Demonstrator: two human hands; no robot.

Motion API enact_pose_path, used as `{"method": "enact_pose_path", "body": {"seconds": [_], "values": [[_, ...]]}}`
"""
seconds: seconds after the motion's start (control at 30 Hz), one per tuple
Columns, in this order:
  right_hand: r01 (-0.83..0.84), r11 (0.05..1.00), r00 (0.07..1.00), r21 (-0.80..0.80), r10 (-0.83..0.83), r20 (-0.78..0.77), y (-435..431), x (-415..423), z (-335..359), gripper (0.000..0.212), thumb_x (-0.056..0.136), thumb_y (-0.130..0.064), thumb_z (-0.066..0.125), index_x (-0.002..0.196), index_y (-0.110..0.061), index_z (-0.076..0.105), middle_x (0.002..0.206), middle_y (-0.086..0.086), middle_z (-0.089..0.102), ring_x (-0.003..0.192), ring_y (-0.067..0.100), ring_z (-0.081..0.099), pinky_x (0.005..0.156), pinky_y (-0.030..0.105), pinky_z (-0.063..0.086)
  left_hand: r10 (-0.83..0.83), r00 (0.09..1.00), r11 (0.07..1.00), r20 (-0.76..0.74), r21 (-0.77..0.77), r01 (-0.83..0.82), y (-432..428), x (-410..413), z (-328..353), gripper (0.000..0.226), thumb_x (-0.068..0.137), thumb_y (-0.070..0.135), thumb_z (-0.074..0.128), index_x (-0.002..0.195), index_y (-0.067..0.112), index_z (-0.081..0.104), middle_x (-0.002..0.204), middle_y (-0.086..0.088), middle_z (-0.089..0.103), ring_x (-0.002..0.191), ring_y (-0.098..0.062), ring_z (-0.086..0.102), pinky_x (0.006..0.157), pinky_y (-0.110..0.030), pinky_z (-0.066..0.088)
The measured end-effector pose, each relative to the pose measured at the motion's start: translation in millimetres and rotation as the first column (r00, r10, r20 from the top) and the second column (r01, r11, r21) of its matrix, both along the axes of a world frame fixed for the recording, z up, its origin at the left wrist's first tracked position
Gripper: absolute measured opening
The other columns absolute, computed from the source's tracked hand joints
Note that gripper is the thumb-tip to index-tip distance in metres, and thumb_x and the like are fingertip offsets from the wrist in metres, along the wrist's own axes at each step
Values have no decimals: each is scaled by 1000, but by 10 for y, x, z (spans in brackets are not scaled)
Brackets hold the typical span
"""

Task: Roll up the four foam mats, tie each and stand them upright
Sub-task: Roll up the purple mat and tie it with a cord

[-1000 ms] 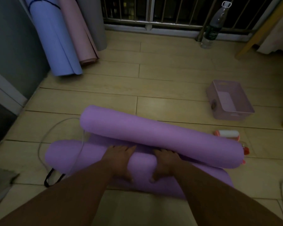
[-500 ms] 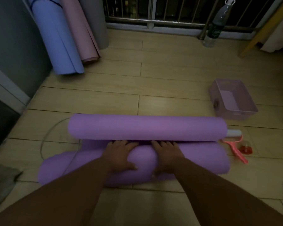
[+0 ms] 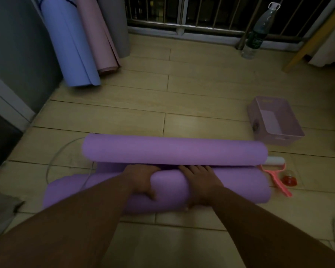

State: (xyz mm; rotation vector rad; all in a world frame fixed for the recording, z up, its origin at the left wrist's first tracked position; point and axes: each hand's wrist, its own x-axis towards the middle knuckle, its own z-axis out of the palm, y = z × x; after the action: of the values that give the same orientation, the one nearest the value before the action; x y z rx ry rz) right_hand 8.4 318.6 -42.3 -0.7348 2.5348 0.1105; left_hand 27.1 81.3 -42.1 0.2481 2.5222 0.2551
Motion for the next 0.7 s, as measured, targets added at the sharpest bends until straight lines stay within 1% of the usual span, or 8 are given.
{"method": "enact_pose_path", "body": {"seconds": [0.07, 0.13, 0.27, 0.37, 0.43, 0.5, 0.57, 0.7], "values": [[19, 1000, 1000, 22, -18, -8, -20, 8, -33, 125, 54, -59, 84, 154, -27, 16, 148, 5, 36, 134, 27, 34, 114, 41, 21, -4, 999, 1000, 34, -10, 4, 4, 5, -7, 104, 56, 62, 82, 146, 41, 33, 147, 8, 46, 131, -17, 46, 106, -31, 38], [61, 998, 998, 4, -61, 5, -88, -17, -41, 109, 52, -55, 85, 145, -29, 35, 138, 4, 47, 126, 26, 45, 107, 36, 32, -28, 1000, 998, 1, -61, 28, 42, 73, -19, 109, 60, 66, 77, 151, 39, 22, 151, 3, 39, 134, -22, 41, 108, -36, 33], [95, 992, 990, 82, -103, 97, -186, -198, 118, 82, 56, -56, 84, 126, -25, 55, 126, 4, 63, 113, 25, 60, 96, 32, 46, -97, 971, 994, -218, -78, 82, 152, 253, -146, 114, 57, 72, 72, 152, 31, 23, 147, 0, 41, 130, -25, 41, 106, -41, 31], [163, 985, 960, 58, -171, 221, -180, -179, 120, 100, 57, -54, 87, 141, -26, 41, 141, 5, 53, 125, 26, 53, 103, 36, 41, -117, 975, 990, -189, -100, 99, 244, 235, -165, 106, 56, 69, 74, 146, 32, 31, 141, 2, 47, 124, -22, 47, 105, -34, 34], [214, 977, 959, 17, -213, 185, -157, -78, 68, 110, 58, -55, 85, 148, -25, 29, 147, 7, 46, 131, 28, 46, 107, 39, 35, -106, 982, 988, -158, -126, 87, 261, 141, -103, 99, 56, 68, 76, 141, 33, 38, 137, 2, 53, 122, -22, 52, 102, -34, 39], [238, 971, 964, -18, -234, 125, -110, -22, 42, 110, 58, -64, 81, 147, -25, 29, 148, 8, 43, 133, 29, 42, 110, 40, 30, -90, 987, 989, -134, -132, 72, 232, 32, -30, 93, 55, 67, 77, 135, 32, 44, 132, 0, 58, 118, -24, 56, 99, -35, 43], [196, 980, 977, -35, -192, 96, -43, -11, 50, 115, 54, -71, 78, 148, -28, 28, 151, 6, 39, 136, 27, 37, 111, 41, 25, -41, 995, 997, -90, -68, 35, 186, -33, -3, 91, 54, 65, 79, 133, 32, 48, 134, 2, 57, 120, -21, 54, 99, -33, 42], [66, 998, 994, 1, -66, 89, -54, 7, 47, 121, 51, -65, 83, 151, -33, 23, 149, 3, 41, 133, 26, 39, 109, 40, 26, 22, 999, 1000, -36, 22, -21, 78, 8, -50, 98, 49, 72, 78, 136, 37, 48, 139, 8, 54, 124, -17, 50, 102, -33, 41]]}}
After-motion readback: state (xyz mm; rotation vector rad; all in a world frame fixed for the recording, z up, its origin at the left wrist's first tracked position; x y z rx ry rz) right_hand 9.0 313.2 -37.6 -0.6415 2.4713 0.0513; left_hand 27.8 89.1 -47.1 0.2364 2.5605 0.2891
